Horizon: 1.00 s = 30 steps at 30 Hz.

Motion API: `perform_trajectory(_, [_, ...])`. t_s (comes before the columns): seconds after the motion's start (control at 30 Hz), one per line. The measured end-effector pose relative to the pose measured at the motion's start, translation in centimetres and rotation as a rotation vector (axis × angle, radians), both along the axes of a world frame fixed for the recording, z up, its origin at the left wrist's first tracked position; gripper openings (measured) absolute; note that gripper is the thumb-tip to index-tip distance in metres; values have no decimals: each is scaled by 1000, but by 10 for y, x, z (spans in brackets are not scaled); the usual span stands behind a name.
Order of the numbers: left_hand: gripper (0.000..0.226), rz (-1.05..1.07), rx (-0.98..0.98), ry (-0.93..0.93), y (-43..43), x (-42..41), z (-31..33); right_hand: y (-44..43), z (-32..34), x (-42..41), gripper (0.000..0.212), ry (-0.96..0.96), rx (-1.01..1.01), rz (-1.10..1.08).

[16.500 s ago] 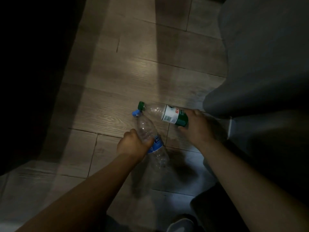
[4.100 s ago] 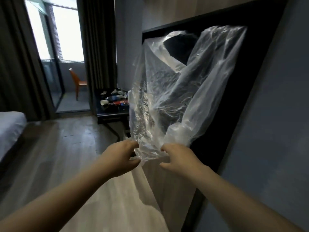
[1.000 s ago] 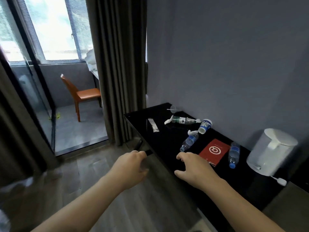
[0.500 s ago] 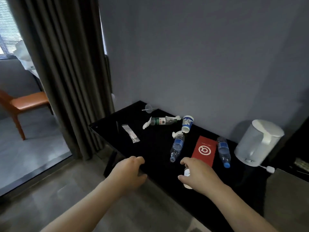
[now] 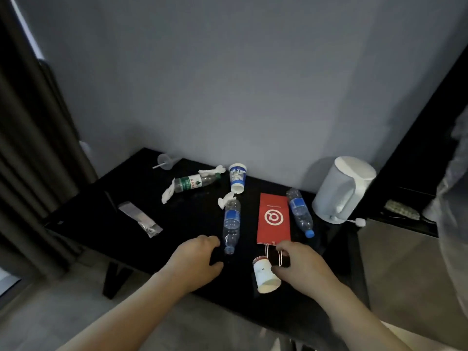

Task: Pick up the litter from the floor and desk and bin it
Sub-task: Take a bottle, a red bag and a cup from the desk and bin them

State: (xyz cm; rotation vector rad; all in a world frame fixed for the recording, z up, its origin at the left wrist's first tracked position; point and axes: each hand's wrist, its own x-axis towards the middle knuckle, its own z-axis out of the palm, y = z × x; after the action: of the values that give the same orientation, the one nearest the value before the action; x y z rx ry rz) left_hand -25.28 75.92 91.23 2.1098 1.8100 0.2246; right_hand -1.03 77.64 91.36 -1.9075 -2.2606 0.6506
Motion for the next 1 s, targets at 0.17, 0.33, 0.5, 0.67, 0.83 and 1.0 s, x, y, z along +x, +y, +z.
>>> perform_trajectory(0.17, [38,-21,-70,-6,60,14,-14,55,-19,11,37,38,-36,-25])
perform_trajectory(0.33, [37,-19,-103,-1,109,20,-32,100,-37,19,38,64,-88,-40])
perform_trajectory(0.5, [35,-48,-196,-39,134,18,-59,124,-52,18,39,72,-131,-65])
perform_trajectory(0.67, [38,-113,-265,-36,165,3,-81,128,-68,8,36,29,-184,-155])
perform_trajectory(0.83, [36,-221,-330,-10,195,-13,-93,127,-74,-1,42,9,-222,-281])
perform_trajectory(1.0, [44,-265,-364,-17,215,-16,-106,121,-86,-7,46,19,-253,-377])
